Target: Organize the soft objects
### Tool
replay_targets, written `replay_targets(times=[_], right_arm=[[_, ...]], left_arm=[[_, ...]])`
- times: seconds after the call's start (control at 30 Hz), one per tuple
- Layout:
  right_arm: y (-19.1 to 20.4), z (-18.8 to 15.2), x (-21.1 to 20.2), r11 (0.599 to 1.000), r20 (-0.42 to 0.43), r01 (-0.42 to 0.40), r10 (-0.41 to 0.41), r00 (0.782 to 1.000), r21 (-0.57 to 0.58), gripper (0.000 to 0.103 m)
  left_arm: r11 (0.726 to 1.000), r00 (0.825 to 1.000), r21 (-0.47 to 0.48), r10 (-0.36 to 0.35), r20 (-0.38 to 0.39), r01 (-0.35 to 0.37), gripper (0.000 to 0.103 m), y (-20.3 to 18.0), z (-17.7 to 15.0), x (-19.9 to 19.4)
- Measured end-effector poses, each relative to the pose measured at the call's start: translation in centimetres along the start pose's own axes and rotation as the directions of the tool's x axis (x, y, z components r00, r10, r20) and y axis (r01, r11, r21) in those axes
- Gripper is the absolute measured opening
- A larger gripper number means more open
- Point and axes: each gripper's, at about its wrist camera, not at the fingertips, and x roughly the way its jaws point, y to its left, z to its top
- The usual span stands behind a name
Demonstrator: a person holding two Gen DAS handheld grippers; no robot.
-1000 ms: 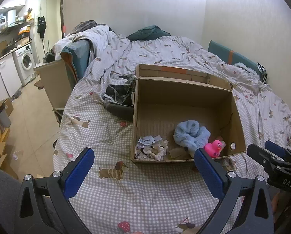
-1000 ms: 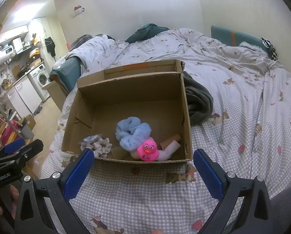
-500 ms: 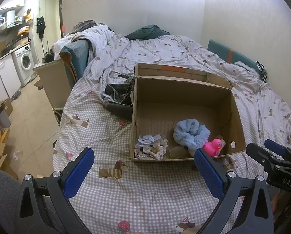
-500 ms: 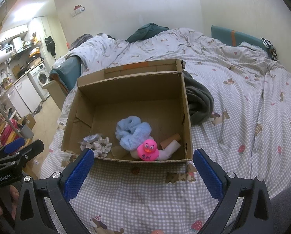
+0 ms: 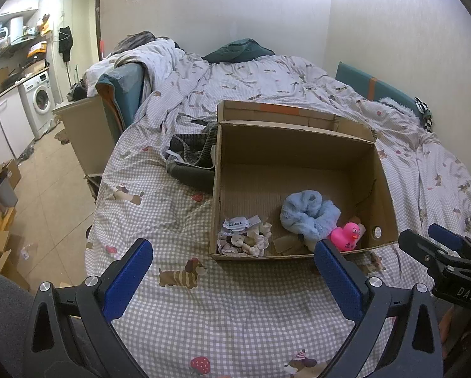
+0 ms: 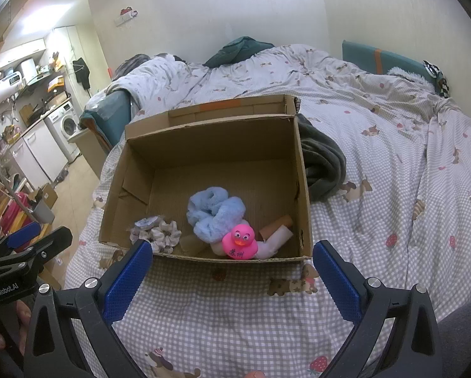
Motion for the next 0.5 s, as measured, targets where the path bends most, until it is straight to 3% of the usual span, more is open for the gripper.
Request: replay_targets(times=[0.5], right_arm=[[0.03, 0.03, 0.03, 1.000, 0.000, -0.001, 0.001, 1.000, 0.000, 0.103]], left_arm=[[1.000, 1.000, -0.007, -0.008, -0.001, 0.008, 0.102, -0.02, -0.50, -0.01]])
